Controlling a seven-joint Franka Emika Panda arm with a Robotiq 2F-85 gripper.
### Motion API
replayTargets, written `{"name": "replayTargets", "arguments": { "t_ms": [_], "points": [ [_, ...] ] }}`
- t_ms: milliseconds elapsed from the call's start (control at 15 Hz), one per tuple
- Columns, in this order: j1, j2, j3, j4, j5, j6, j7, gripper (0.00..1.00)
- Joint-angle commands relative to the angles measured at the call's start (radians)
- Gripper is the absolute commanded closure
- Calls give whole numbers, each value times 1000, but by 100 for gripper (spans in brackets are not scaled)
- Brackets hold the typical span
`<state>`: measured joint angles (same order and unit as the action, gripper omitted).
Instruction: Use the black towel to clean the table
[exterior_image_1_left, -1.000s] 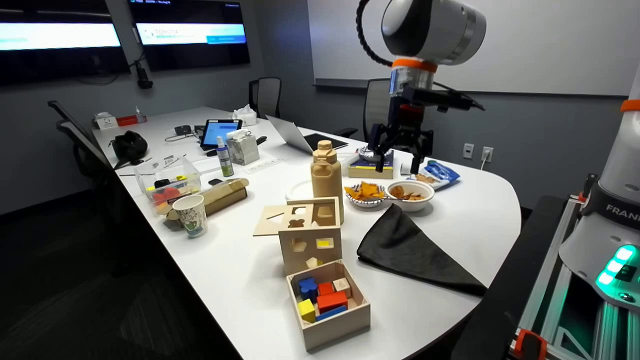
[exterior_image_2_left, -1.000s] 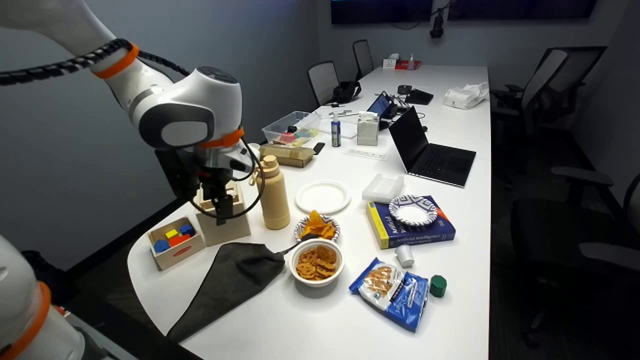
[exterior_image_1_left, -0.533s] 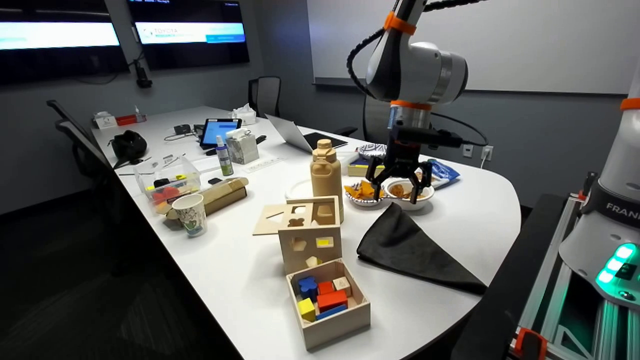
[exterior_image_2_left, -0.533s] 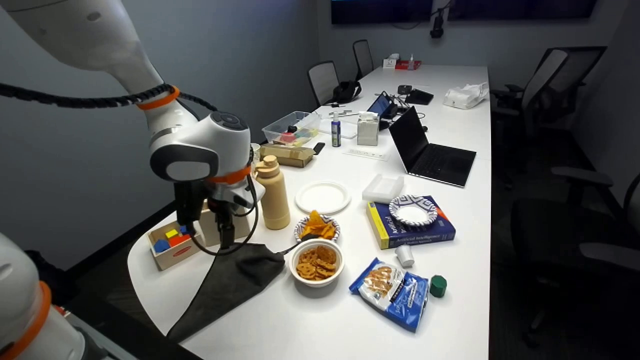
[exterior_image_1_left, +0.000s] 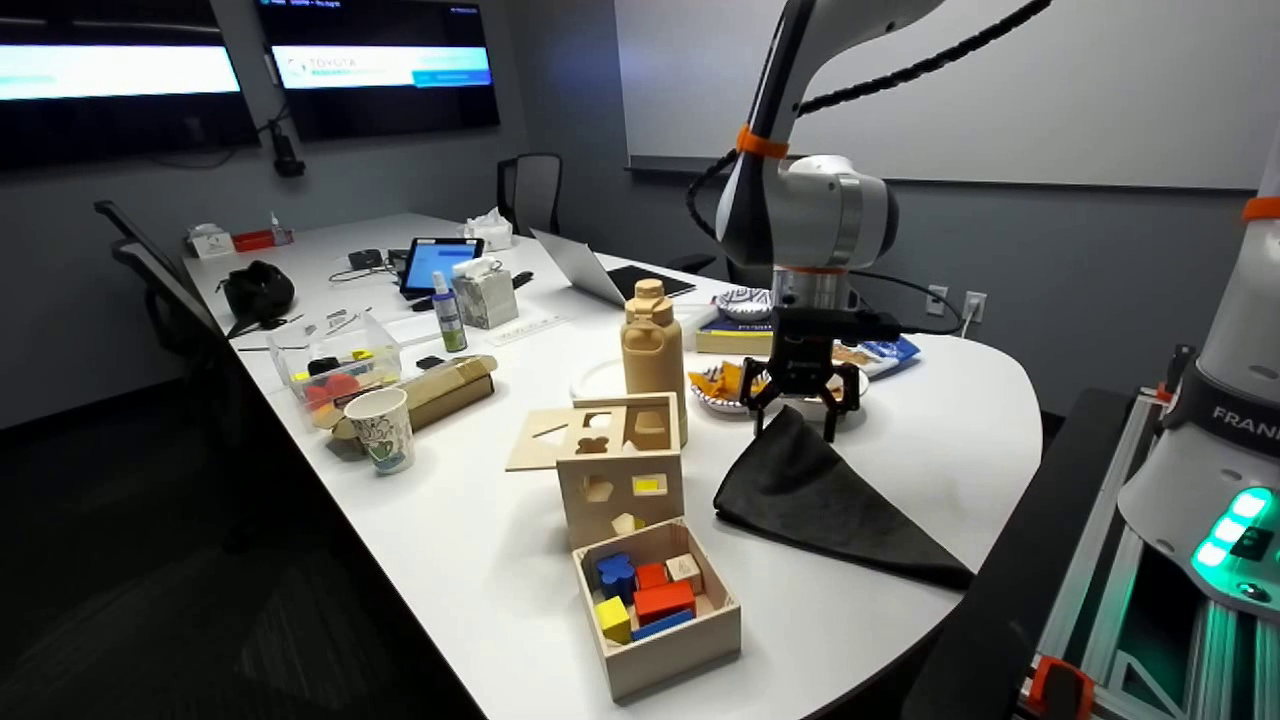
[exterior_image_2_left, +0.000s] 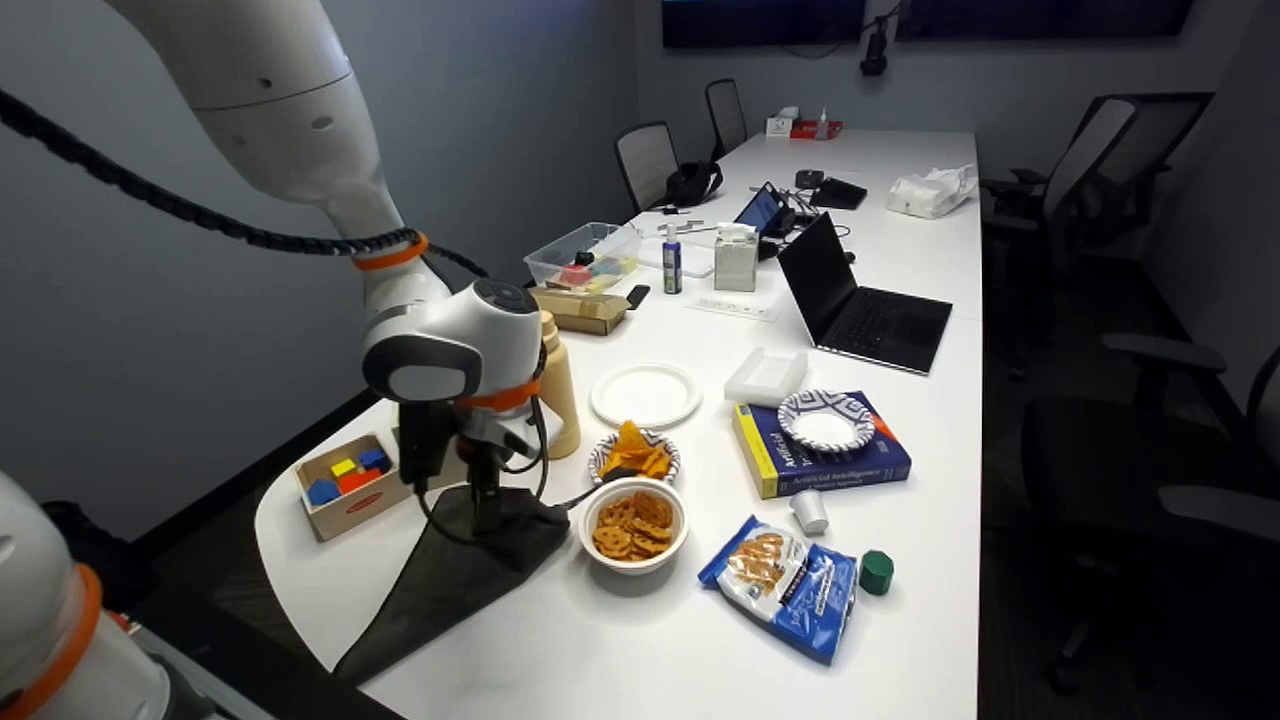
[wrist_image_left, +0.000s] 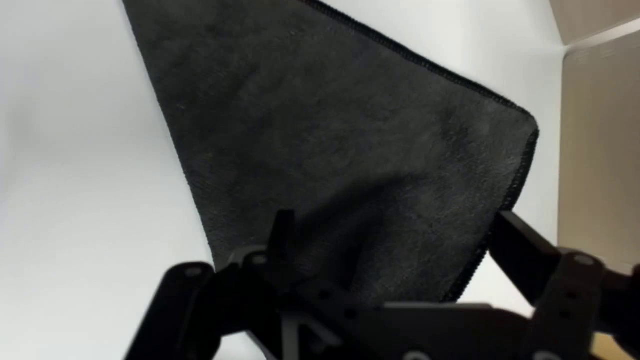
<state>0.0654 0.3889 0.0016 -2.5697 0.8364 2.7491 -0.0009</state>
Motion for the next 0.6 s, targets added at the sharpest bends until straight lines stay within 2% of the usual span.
{"name": "replayTargets", "arguments": {
  "t_ms": [0, 333, 400, 467, 533],
  "points": [
    [-16, 118, 4, 91, 19, 17, 4, 0],
    [-27, 216, -4, 163, 24, 37, 43, 0],
    [-52, 229, 14, 170, -14, 49, 82, 0],
    [-48, 247, 9, 183, -22, 50, 103, 17],
    [-46, 258, 7, 191, -31, 51, 122, 26]
  ]
}}
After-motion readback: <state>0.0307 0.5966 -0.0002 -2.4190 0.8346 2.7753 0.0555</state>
